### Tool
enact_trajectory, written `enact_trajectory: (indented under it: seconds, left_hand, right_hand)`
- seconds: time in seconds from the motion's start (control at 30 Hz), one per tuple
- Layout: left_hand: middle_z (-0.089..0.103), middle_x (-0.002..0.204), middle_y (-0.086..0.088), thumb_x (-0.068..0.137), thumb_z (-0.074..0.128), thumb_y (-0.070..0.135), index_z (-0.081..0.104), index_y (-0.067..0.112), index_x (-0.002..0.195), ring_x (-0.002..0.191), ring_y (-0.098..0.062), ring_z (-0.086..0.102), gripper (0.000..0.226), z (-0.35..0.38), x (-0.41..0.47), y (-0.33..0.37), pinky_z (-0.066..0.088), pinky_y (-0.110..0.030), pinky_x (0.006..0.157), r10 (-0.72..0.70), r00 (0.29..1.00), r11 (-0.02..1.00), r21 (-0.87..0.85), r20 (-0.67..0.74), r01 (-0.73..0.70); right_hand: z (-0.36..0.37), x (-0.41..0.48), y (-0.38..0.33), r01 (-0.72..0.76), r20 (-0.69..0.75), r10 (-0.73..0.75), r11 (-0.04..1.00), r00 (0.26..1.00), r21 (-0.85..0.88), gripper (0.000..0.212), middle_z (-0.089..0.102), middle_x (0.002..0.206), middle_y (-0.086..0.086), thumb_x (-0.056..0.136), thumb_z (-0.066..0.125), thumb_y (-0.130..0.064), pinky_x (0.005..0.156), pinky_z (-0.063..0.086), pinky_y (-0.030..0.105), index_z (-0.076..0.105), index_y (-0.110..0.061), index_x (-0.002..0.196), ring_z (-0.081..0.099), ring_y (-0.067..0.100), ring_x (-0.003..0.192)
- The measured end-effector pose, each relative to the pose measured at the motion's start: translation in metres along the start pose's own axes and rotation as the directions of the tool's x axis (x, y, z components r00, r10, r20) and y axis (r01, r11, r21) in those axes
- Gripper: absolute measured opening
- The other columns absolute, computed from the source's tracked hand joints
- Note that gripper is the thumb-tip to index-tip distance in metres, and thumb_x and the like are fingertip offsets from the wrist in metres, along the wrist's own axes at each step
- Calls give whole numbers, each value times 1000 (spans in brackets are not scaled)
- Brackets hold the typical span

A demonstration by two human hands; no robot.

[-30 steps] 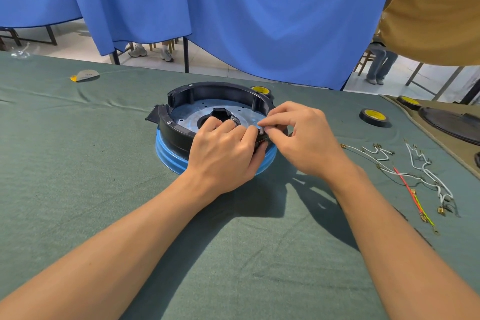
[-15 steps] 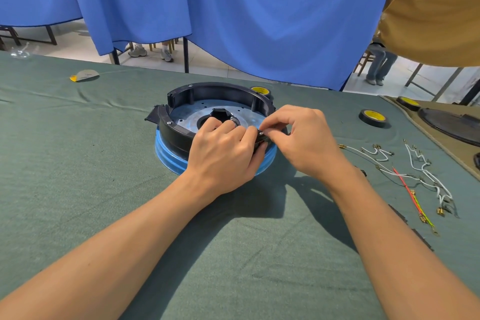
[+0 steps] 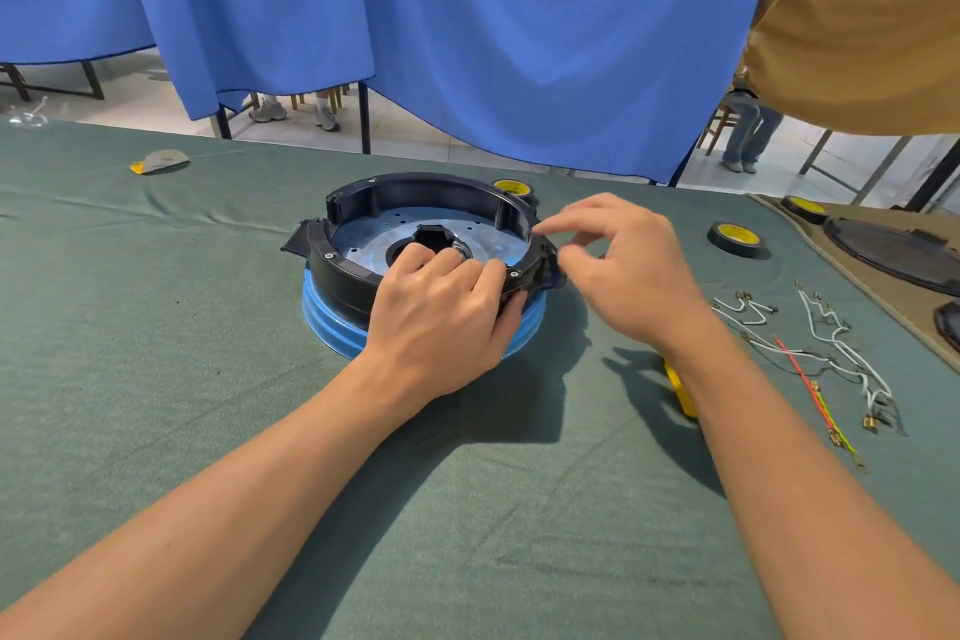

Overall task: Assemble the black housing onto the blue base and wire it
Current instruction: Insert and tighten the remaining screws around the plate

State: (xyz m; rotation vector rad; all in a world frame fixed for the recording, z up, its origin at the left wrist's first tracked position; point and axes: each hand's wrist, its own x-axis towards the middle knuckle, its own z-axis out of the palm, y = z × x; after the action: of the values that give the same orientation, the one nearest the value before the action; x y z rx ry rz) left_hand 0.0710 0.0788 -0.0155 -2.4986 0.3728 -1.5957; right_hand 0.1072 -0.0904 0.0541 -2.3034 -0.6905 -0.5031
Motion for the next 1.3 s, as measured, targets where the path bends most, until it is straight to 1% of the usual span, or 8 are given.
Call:
enact_trajectory:
  seconds: [0.1, 0.23, 0.4, 0.53, 0.97, 1.13, 1.23, 1.3]
  left_hand:
    - [58, 57, 1, 93, 53, 36, 69, 12, 82, 55, -23, 54, 31, -1, 0, 2, 43, -35, 58, -18, 1000, 1000, -2, 1, 18]
    - [64, 71, 1, 90, 60, 30, 72, 11, 101, 64, -24, 60, 25, -2, 2, 4, 47, -35, 62, -9, 997, 1000, -26, -78, 7]
    - [66, 78, 0, 90, 63, 24, 69, 13, 75, 71, -24, 63, 19, -3, 2, 9, 48, -36, 67, -29, 991, 999, -47, -127, 24]
    - [70, 83, 2, 89, 68, 24, 72, 14, 76, 74, -23, 65, 16, -4, 1, 8, 48, -35, 71, -27, 988, 998, -63, -152, 17]
    - [69, 89, 0, 87, 68, 27, 71, 14, 83, 79, -24, 65, 14, -7, -1, 11, 47, -38, 75, -59, 996, 996, -68, -64, 55]
    - [68, 88, -1, 82, 71, 40, 68, 14, 88, 85, -27, 65, 27, -8, -2, 10, 44, -43, 80, -47, 998, 999, -4, 41, 47]
    - [68, 82, 2, 86, 69, 33, 69, 13, 85, 82, -23, 66, 20, -7, -2, 11, 41, -39, 86, -31, 999, 999, -18, 7, 31]
    - [68, 81, 2, 88, 68, 31, 69, 13, 84, 81, -22, 67, 18, -8, -2, 11, 40, -37, 87, -30, 1000, 999, -32, -9, 30]
  right_hand:
    - [-7, 3, 23, -175, -110, 161, 976, 981, -133, 28, 69, 103, 1, 87, 54, -6, 83, 43, 20, 76, -19, 98, 58, 13, 85]
    - [-5, -2, 49, -290, 71, 345, 869, 936, -401, 28, 69, 116, 5, 92, 52, -16, 94, 50, 41, 71, -22, 112, 61, 27, 106]
    - [17, -7, 53, -186, 227, 368, 804, 902, -565, 25, 68, 109, 13, 87, 51, -17, 82, 50, 40, 68, -16, 106, 59, 37, 100]
    - [27, -9, 51, -177, 148, 339, 760, 929, -626, 9, 67, 94, 15, 87, 52, -13, 68, 34, 34, 60, -11, 84, 48, 34, 78]
    - [42, -6, 56, -302, -47, 323, 807, 945, -508, 17, 66, 102, 12, 91, 63, -13, 77, 50, 39, 66, -8, 107, 58, 31, 97]
    - [27, -5, 43, -504, 23, 505, 863, 863, -45, 18, 66, 99, 8, 97, 52, -9, 76, 48, 33, 69, -12, 98, 62, 25, 95]
    - [20, -9, 19, -665, 270, 624, 575, 733, 476, 21, 63, 88, 9, 98, 47, -2, 74, 55, 35, 65, -8, 90, 64, 22, 83]
    - [19, -10, 7, -711, 395, 639, 360, 660, 604, 20, 63, 95, 12, 99, 46, 0, 80, 55, 42, 65, -5, 93, 63, 20, 82]
